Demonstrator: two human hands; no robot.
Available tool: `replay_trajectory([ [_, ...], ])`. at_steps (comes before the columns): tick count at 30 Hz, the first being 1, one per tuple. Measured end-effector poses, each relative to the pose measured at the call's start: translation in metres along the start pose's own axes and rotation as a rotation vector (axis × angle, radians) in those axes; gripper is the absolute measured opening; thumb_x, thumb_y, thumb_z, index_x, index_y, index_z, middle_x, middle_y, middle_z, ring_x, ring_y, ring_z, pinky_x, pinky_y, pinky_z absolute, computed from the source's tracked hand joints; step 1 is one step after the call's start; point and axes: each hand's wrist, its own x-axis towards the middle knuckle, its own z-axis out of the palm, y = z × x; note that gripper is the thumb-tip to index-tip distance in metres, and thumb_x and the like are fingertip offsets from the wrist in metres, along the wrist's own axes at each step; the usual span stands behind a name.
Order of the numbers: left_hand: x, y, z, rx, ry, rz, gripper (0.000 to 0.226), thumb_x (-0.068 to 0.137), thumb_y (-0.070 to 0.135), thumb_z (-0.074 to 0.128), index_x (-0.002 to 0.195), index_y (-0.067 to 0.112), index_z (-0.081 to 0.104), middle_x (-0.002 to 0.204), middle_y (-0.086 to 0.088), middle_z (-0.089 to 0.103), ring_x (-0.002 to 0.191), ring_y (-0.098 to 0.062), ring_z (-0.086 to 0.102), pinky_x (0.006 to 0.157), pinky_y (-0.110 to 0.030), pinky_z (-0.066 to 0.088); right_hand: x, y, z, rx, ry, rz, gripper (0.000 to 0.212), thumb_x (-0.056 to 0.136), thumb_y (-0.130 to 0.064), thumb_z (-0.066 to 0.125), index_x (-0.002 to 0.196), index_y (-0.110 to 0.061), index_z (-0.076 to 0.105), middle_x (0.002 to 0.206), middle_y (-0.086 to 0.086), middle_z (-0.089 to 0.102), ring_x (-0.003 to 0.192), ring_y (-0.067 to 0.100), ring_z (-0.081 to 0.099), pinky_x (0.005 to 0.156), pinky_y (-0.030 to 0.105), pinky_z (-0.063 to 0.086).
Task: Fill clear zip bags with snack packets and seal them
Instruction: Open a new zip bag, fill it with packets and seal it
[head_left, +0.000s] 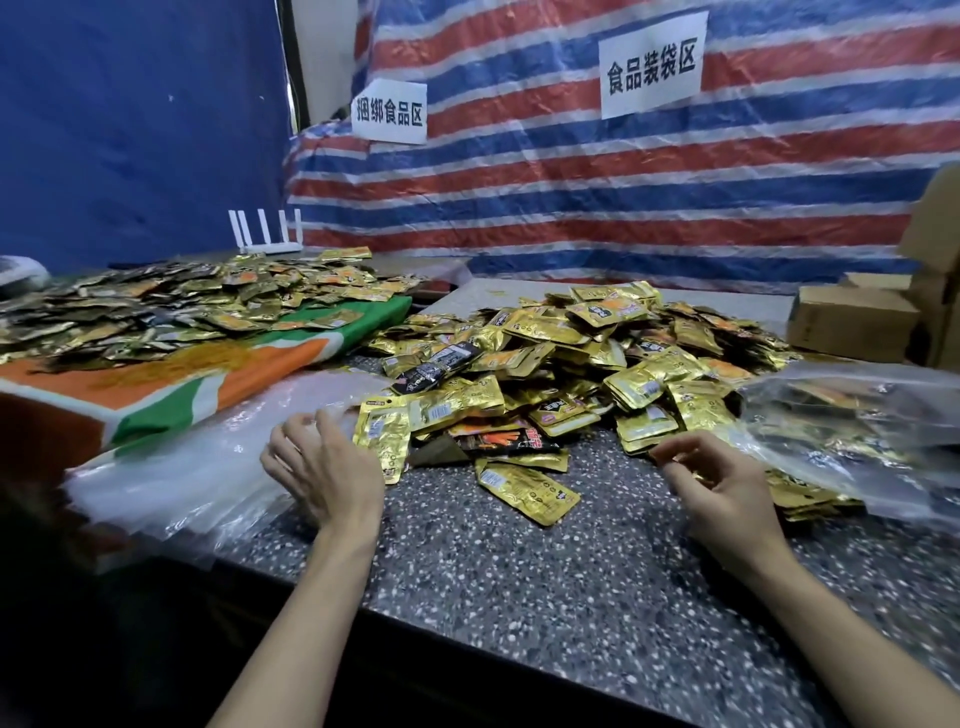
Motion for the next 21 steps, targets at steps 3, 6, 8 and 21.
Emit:
replay_trajectory([
  [3,-0.004,0.008,-0.009,-0.110,0.142,0.184,0.031,0.079,-0.010,0.062,0.107,0.002,0.069,0.108,-0.022,0.059,0.112,-0.039,0.049,0.106,-0.051,0.028,-0.001,-0.006,0.000,0.011,0.001,-0.006,0.028,0.087,0.008,0.065,0.088,-0.020,0.068,0.084,0.004,0.069,0.072,0.019,0.064,0.062,0.036,0.053],
  [6,-0.020,0.021,-0.017,-0.339,0.224,0.576,0.033,0.078,-0.015,0.067,0.103,0.007,0.072,0.096,-0.018,0.063,0.092,-0.036,0.059,0.083,-0.047,0.048,-0.001,-0.011,0.000,0.084,-0.053,0.008,0.029,0.084,-0.004,0.073,0.101,-0.025,0.066,0.098,-0.001,0.070,0.088,0.011,0.067,0.072,0.025,0.057],
  [8,-0.041,0.039,-0.021,-0.488,0.203,0.805,0.035,0.080,-0.014,0.065,0.102,0.012,0.065,0.093,-0.015,0.064,0.084,-0.031,0.059,0.069,-0.043,0.050,0.002,-0.015,0.000,0.286,-0.130,0.106,0.040,0.082,-0.026,0.078,0.118,-0.024,0.062,0.112,0.004,0.070,0.094,0.014,0.069,0.068,0.028,0.059],
  [21,-0.106,0.148,0.001,-0.956,-0.421,1.404,0.013,0.084,0.015,0.066,0.095,0.008,0.071,0.093,-0.002,0.073,0.086,-0.014,0.069,0.087,-0.030,0.055,0.015,-0.003,-0.008,0.467,0.037,0.241,0.011,0.072,-0.024,0.078,0.083,-0.020,0.080,0.092,0.007,0.077,0.088,0.023,0.072,0.075,0.028,0.058],
])
